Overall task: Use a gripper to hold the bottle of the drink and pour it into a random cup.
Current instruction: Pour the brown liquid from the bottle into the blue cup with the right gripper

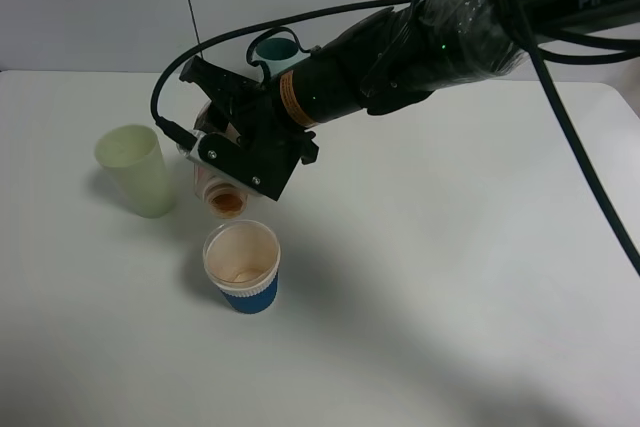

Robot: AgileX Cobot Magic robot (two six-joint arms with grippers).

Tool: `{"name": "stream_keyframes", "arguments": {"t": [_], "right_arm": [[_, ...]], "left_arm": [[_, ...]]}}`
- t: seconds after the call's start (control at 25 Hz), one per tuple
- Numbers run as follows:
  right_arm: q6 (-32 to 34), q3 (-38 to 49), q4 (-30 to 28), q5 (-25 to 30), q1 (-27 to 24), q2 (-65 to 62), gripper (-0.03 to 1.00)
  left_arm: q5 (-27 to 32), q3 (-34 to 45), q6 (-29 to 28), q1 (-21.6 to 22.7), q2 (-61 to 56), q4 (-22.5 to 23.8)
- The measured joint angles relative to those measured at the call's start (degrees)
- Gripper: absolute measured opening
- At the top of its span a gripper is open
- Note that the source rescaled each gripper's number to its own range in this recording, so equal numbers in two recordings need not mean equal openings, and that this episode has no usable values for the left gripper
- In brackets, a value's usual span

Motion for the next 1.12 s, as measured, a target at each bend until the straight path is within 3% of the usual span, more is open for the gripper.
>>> {"name": "stream_keyframes", "arguments": {"t": [0.4,1.12], "right_arm": [[-3.47,0.0,0.0,2.0,1.28,-0.75,0.03],[-3.79,0.0,0.0,1.8,1.65,-0.75,0.03]], "left_arm": [[0.0,0.0,0.0,0.0,0.0,0.0],[0.0,0.0,0.0,0.0,0.0,0.0]]}}
